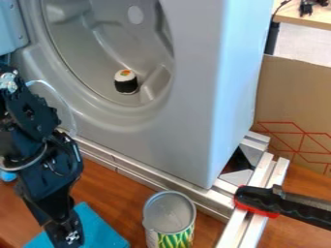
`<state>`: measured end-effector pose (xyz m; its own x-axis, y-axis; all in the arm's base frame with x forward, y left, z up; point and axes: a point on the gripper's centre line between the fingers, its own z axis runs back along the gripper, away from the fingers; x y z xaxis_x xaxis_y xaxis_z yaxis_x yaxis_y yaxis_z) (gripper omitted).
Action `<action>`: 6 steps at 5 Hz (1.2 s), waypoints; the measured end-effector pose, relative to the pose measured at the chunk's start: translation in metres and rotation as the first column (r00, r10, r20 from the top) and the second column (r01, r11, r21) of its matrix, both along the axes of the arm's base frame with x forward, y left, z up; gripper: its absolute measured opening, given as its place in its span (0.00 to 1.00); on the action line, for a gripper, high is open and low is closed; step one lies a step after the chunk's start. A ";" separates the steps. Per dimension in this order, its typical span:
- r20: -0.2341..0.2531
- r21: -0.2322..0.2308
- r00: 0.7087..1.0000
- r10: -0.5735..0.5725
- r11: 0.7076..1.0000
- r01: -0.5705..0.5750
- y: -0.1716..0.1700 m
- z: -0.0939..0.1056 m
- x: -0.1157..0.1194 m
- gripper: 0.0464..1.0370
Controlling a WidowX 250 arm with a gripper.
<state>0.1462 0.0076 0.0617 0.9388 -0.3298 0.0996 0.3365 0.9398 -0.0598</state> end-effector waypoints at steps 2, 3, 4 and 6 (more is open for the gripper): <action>0.033 -0.012 0.997 -0.072 0.997 0.072 0.004 -0.018 0.014 0.96; 0.058 -0.020 0.996 -0.069 0.997 0.070 0.009 -0.031 0.024 0.96; 0.038 -0.055 0.995 -0.097 0.994 0.099 0.005 -0.048 0.027 0.96; 0.016 -0.108 0.996 -0.083 0.991 0.084 0.009 -0.077 0.030 0.96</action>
